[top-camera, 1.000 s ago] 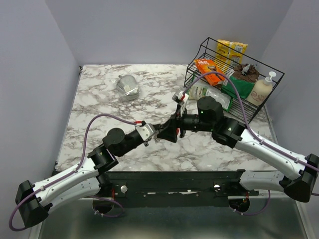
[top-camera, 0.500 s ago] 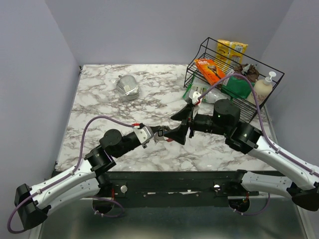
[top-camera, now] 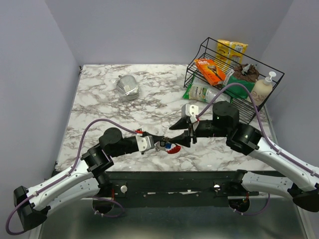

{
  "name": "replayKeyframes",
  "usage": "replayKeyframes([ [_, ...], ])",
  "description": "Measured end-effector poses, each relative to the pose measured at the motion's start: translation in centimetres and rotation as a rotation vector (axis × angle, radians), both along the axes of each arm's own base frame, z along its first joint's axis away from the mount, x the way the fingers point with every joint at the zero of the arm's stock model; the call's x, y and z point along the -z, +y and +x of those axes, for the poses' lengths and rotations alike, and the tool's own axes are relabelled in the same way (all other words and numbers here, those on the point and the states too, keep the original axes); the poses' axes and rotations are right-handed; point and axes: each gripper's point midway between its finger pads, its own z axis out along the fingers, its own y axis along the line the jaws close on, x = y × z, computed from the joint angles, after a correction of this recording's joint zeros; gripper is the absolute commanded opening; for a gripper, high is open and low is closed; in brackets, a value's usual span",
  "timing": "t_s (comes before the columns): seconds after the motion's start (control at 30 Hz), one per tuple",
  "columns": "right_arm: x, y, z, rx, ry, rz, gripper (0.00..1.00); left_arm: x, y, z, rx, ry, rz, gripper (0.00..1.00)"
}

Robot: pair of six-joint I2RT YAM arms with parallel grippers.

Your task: Put the keys on the keyring

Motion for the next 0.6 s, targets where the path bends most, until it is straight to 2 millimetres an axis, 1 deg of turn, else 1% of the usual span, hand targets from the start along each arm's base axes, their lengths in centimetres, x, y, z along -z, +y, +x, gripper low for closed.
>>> replayKeyframes([
  [0.17,1.5,0.6,-0.7,-0.074,0.018,-0.04,0.46,0.0,-0.4,-0.9,0.055,0.003,-0.001,0.0],
  [0.27,2.1,0.6,-1.0,-0.096,0.026,-0.059,0.44,0.1,-0.5,-1.1,0.072,0.007,0.001,0.0],
  [0.43,2.3,0.6,-1.2,-0.107,0.024,-0.067,0.41,-0.1,-0.6,-1.2,0.08,0.005,-0.006,0.0],
  [0.6,2.6,0.7,-1.3,-0.12,0.027,-0.072,0.36,-0.5,-0.7,-1.2,0.083,-0.001,-0.022,0.0],
])
